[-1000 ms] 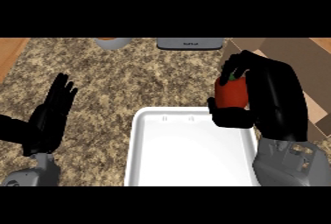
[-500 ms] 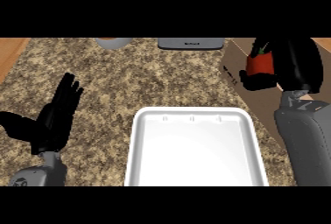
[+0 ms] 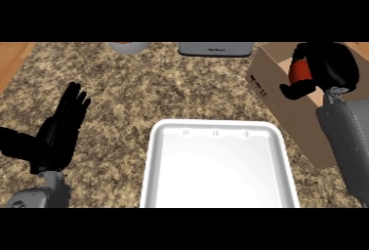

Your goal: Pick the bell pepper from the tray and place it in the cardboard box

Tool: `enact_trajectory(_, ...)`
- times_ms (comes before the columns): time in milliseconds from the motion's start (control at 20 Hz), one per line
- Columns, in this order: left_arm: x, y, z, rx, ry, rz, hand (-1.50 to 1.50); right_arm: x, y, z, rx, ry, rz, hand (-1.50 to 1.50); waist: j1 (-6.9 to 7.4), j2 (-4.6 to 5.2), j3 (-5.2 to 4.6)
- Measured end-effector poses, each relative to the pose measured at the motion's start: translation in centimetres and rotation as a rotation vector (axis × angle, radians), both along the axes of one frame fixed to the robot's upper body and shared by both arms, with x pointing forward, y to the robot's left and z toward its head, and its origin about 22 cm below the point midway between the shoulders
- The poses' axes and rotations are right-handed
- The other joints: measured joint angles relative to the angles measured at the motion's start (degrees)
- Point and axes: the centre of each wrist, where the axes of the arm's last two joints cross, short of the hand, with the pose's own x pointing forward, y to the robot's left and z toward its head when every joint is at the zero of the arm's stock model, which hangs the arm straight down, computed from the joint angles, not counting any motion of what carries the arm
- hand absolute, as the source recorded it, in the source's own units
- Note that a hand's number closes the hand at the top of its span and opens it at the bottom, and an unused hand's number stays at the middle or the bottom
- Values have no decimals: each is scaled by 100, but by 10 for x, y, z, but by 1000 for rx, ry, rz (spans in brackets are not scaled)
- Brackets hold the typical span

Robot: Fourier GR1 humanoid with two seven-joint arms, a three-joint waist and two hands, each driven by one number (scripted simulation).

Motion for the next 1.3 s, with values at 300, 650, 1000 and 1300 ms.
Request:
enact_trajectory(300,4,-2,-2,6,-2,0,0,20,-25,-24,49,146,-23,-150,-7,28,27)
enact_trajectory(650,0,-3,-2,1,1,-6,0,24,-37,-27,244,-156,77,-150,-20,42,54)
enact_trajectory(1000,2,-1,1,3,0,12,0,27,-54,-8,607,-317,111,-150,-98,24,57)
enact_trajectory(1300,0,0,0,9,4,27,0,21,-81,-3,955,-381,97,-150,-145,7,56)
